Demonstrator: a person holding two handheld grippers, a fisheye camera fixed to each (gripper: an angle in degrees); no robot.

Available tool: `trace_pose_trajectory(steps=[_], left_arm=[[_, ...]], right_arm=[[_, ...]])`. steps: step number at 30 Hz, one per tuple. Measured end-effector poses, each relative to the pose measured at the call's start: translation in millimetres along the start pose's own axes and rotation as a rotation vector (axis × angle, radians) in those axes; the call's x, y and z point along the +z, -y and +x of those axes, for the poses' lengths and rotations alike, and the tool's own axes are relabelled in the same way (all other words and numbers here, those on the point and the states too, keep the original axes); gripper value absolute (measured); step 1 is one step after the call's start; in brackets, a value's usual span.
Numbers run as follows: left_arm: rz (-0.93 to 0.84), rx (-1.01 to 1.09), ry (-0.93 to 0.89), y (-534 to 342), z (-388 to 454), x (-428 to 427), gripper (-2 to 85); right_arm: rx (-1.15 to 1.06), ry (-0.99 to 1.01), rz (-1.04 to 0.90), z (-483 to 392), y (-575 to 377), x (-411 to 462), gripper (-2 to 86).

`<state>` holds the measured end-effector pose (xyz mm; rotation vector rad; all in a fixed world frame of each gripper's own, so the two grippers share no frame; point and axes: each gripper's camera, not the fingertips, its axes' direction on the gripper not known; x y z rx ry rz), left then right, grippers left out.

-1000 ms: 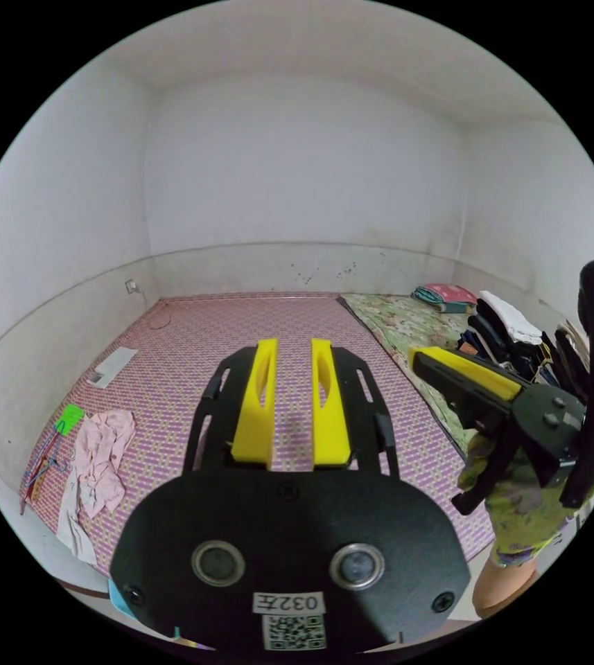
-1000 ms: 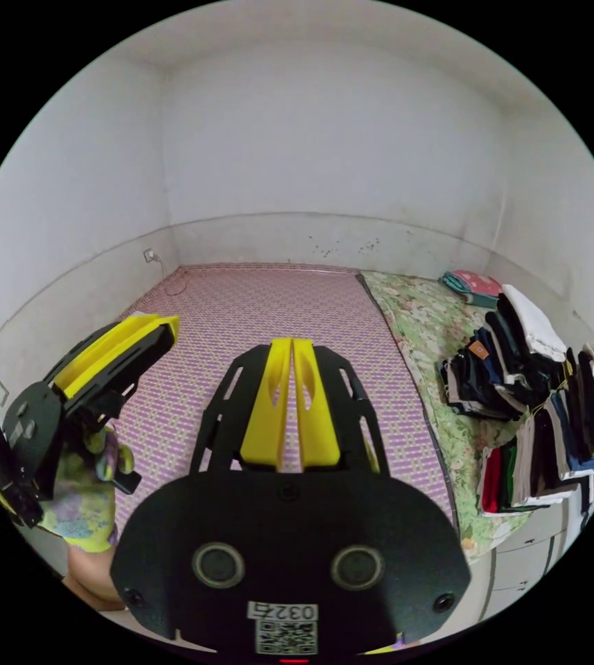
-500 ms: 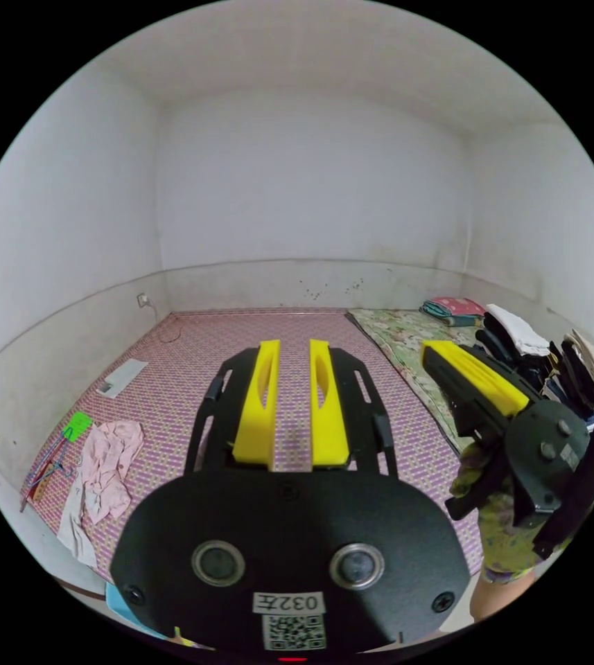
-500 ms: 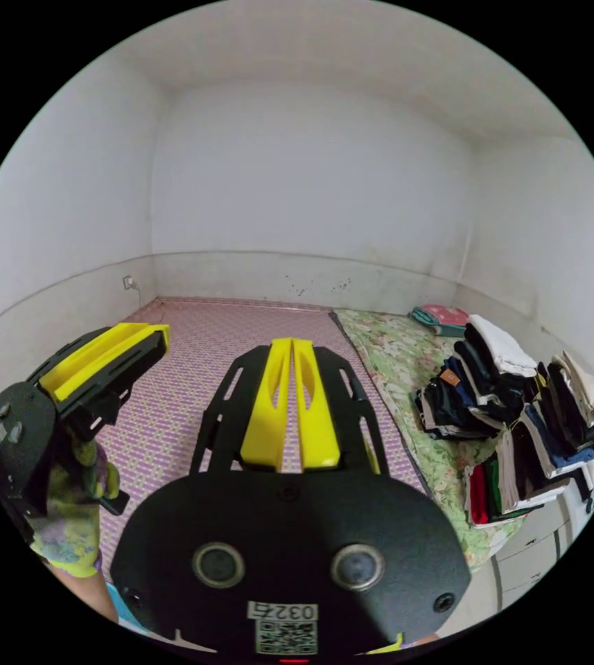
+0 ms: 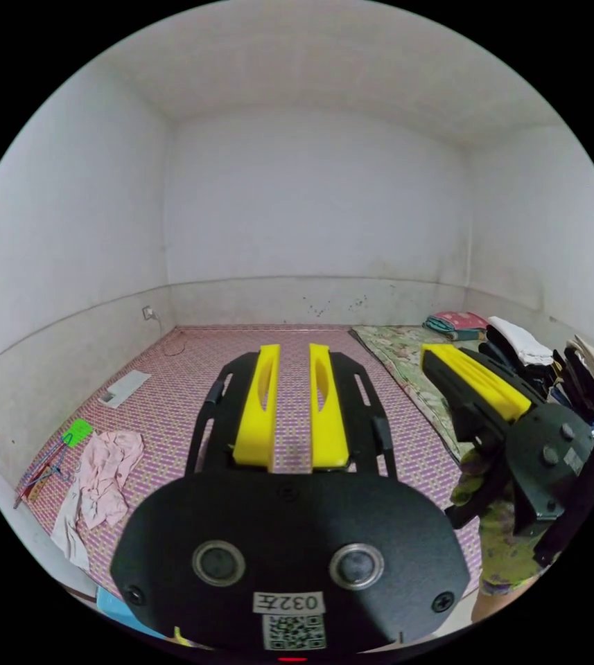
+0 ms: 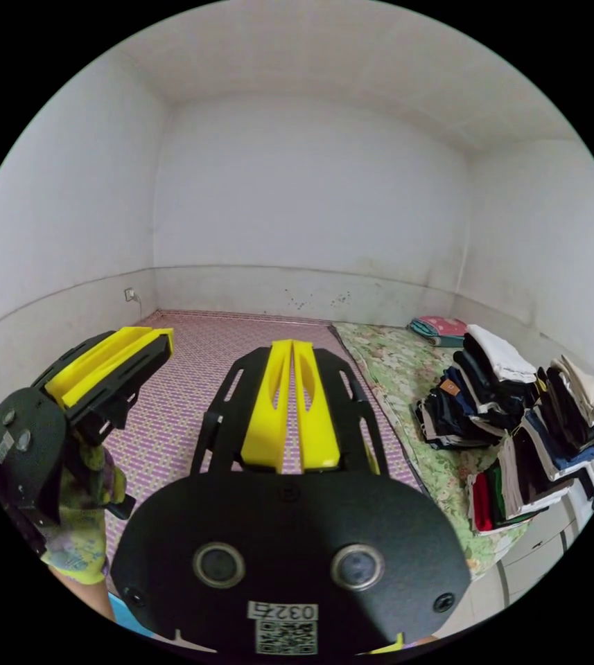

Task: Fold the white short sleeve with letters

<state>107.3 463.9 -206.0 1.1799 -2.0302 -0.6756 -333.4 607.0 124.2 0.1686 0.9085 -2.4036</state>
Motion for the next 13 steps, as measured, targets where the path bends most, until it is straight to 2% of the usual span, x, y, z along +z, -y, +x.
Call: trace_pose_trajectory(steps=[8, 13], left_arm=[[0.009, 0.003, 0.004, 2.7, -8.7, 18.0, 7.4], [-0.006, 0.019, 0.042, 6.4, -10.0, 20.3, 7.8]], right_arm=[[-0.01, -0.012, 0.031, -5.4, -3.9, 15.9, -1.0], [-0.021, 0.015, -0.04, -13.0, -5.8, 33.1, -1.0]])
